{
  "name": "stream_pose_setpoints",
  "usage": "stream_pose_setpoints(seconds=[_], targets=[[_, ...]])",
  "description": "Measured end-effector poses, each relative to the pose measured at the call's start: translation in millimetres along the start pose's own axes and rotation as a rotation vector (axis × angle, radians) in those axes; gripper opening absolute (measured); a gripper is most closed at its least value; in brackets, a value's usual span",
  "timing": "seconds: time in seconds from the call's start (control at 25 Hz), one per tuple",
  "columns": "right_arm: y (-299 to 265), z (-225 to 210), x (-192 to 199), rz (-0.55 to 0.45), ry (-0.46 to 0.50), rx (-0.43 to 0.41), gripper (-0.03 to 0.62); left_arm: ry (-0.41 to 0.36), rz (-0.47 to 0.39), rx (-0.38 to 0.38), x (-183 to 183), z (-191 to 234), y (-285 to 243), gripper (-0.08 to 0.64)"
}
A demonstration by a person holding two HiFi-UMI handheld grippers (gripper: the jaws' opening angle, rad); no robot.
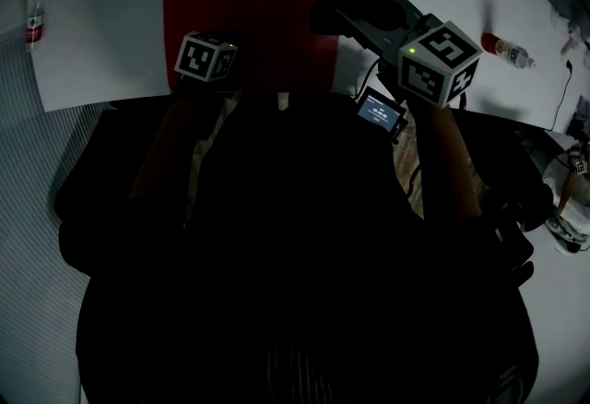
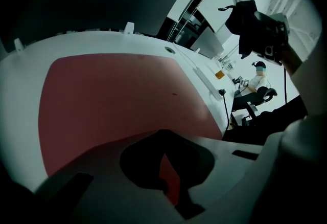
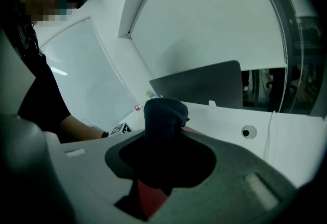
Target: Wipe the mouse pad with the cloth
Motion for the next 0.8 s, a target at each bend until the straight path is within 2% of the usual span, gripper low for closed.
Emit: stream_pose_setpoints(seconds=[0.2,0.4,0.64,0.8], targets=[[-8.1,-2.5,11.2,0.042,0.000,-0.005,0.115,0.028,0.066,-0.053,8.0,15.9,-9.6,0.000],[-15.4,0.4,16.7,0.075,-0.003,-0.008,0.115,0.122,0.062,-0.009,21.0,36.9,-25.2,0.000],[-22.0,-7.2,30.2,0.111,-0.013,-0.005,0.115,0.060,0.082,-0.063,16.0,30.7,-23.7,0.000],[-34.4,-10.6,41.6,0.148,0.026,-0.034,0.115,0.056,0.088,-0.075,17.5,26.9,-23.9,0.000]])
Point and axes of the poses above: the fingertips, and each gripper's own axes: y backward along the fingers, z to its left, x out of its underside, the point moved 5 cm from there along y, backward along the fingers, and after that the axes turned 4 degrees about z, right-handed, at the moved point
